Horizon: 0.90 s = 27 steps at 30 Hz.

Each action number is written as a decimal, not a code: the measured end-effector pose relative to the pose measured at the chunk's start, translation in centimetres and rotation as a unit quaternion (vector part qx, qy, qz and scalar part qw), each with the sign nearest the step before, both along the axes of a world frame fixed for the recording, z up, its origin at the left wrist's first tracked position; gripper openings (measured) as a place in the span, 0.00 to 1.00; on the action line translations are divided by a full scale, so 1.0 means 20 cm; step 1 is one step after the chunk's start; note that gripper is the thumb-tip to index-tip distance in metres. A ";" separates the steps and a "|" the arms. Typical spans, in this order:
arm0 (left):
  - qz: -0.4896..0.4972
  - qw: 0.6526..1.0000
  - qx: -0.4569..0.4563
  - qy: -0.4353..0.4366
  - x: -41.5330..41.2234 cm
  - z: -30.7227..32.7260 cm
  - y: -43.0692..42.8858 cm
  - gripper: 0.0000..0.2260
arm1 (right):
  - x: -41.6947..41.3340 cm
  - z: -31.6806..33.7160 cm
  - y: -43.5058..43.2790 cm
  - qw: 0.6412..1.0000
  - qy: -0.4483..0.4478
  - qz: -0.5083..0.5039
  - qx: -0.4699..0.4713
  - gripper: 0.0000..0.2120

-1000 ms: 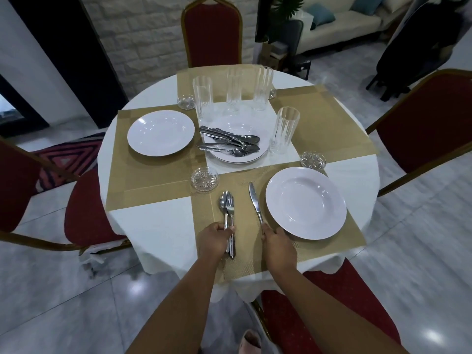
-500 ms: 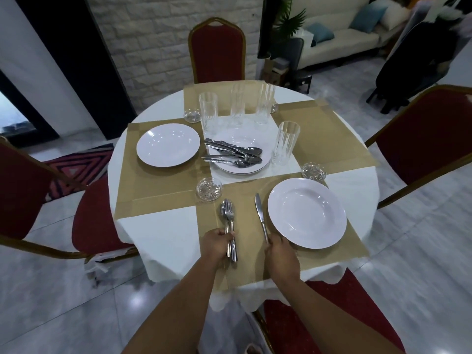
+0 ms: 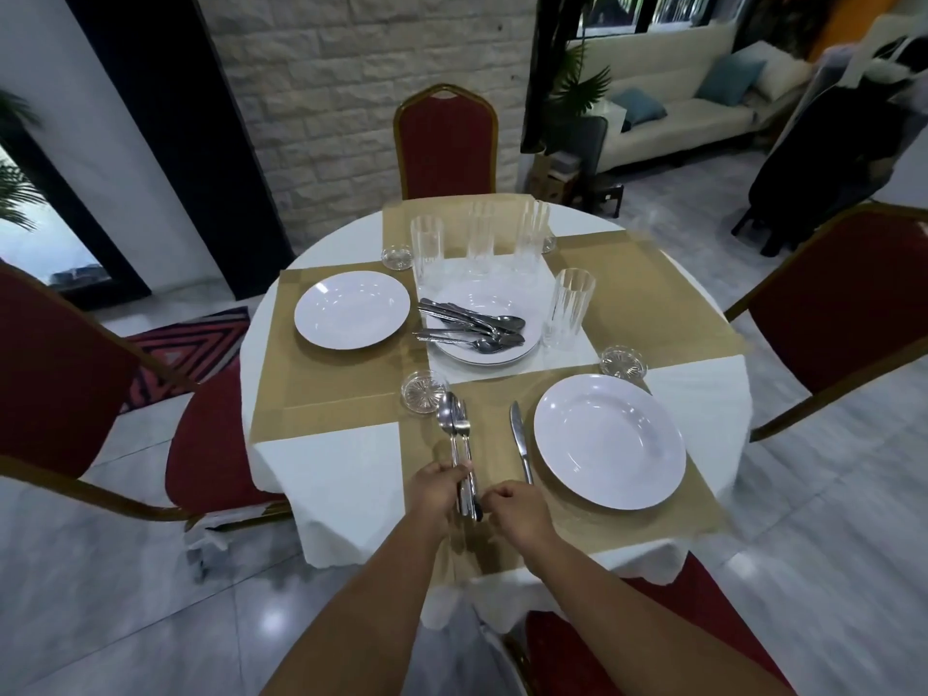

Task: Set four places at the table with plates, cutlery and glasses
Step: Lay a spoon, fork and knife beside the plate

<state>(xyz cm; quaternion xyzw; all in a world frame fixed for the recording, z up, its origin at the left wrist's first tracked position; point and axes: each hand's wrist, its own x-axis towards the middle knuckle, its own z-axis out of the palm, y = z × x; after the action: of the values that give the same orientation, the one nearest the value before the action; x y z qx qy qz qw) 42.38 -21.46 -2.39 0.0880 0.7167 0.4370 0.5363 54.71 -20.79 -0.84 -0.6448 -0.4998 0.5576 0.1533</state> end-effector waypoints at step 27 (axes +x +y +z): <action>-0.152 0.966 -0.034 0.208 -0.08 0.00 0.11 0.07 | -0.05 -0.05 0.19 0.980 -0.173 0.068 0.064 0.08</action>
<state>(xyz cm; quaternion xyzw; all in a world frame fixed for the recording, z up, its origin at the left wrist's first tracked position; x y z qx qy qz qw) 40.70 -19.23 -2.47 0.2668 0.8052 0.2979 0.4378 53.65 -16.97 -1.79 -0.6853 -0.5958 0.4135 0.0671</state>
